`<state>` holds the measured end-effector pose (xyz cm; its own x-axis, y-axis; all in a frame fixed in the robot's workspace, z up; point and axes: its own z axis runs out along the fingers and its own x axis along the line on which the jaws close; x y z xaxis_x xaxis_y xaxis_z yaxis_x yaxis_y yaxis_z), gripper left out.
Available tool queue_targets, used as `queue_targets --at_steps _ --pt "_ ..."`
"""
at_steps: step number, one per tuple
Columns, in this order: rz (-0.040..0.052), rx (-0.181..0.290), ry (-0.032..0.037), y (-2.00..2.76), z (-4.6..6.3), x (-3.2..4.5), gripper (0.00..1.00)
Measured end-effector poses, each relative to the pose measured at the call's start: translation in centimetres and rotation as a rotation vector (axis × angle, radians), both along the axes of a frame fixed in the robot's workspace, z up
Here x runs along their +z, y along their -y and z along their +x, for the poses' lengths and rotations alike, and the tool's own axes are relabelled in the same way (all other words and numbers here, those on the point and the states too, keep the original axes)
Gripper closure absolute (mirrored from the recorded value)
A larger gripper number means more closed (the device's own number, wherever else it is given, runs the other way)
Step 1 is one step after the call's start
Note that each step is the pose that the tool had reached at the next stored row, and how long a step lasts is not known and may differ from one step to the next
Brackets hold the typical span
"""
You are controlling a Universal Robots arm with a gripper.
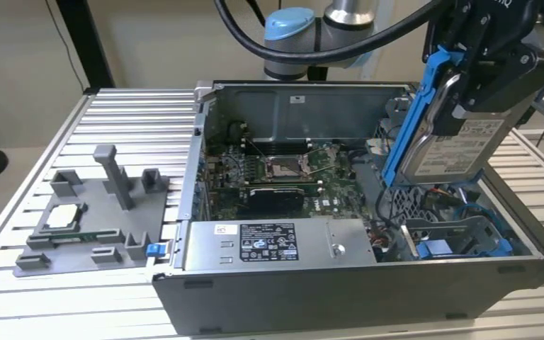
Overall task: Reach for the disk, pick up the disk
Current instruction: 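Pick up the disk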
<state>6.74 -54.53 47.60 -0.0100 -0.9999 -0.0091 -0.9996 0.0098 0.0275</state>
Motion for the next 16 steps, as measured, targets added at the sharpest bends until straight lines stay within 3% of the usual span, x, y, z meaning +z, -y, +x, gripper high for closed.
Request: queue_targets --at_steps 8,16 --pt "-0.0001 0.000 0.0000 0.21 0.0 0.00 1.00" --pt "0.0001 0.000 -0.0035 1.51 1.3 -0.18 1.00"
